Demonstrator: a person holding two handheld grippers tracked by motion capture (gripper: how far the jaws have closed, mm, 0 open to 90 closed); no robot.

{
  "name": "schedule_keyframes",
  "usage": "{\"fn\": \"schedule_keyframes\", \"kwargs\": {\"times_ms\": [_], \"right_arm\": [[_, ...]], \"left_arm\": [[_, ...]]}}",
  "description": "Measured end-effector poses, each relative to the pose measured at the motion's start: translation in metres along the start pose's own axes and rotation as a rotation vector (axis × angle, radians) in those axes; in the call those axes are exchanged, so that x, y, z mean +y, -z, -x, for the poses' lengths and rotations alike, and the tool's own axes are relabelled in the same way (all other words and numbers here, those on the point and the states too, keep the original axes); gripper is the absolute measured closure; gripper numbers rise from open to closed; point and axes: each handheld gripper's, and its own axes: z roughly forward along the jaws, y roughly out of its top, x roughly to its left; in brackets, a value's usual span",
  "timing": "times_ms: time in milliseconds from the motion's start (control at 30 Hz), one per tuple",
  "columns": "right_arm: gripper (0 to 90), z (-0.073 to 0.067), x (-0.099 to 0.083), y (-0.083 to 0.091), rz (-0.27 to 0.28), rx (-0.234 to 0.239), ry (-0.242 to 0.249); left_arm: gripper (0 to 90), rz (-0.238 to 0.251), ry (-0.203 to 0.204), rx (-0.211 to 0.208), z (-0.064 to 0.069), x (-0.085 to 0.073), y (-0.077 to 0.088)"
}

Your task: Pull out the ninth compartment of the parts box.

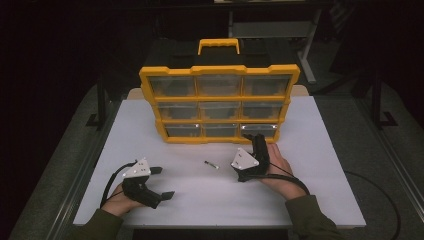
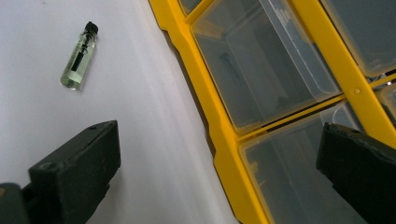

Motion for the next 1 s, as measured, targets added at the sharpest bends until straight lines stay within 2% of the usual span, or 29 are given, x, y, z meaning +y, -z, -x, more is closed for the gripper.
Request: {"fn": "schedule_keyframes", "kwargs": {"times_ms": [333, 367, 500, 533, 667, 733, 1000], "right_arm": [[0.0, -0.0026, 0.0012, 0.0005, 0.001, -0.031, 0.024], [0.0, 0.0006, 0.0005, 0.0016, -0.014, -0.02, 0.081], [0.0, -0.0012, 0.0008, 0.0013, -0.015, -0.031, 0.083], [0.0, -0.0004, 0.0007, 0.001, -0.014, -0.036, 0.102], [0.0, -0.0014, 0.0011, 0.0003, -0.013, -0.062, 0.121], [0.0, -0.001, 0.0014, 0.0002, -0.014, -0.076, 0.153], [0.0, -0.0028, 0.0019, -0.0003, -0.017, -0.09, 0.188]], "left_arm": [[0.2, -0.002, 0.0, -0.001, 0.0001, 0.0, -0.0002], [0.2, -0.002, 0.0, -0.001, 0.0001, 0.0, -0.0002], [0.2, -0.002, -0.001, -0.001, -0.0001, 0.0, 0.0], [0.2, -0.002, -0.001, -0.001, 0.0, 0.0, -0.0001], [0.2, 0.0, -0.001, -0.001, 0.0, 0.0, 0.0001], [0.2, -0.001, -0.001, -0.001, 0.0, 0.0, 0.0], [0.2, 0.0, -0.001, -0.002, 0.0001, 0.0, 0.0]]}}
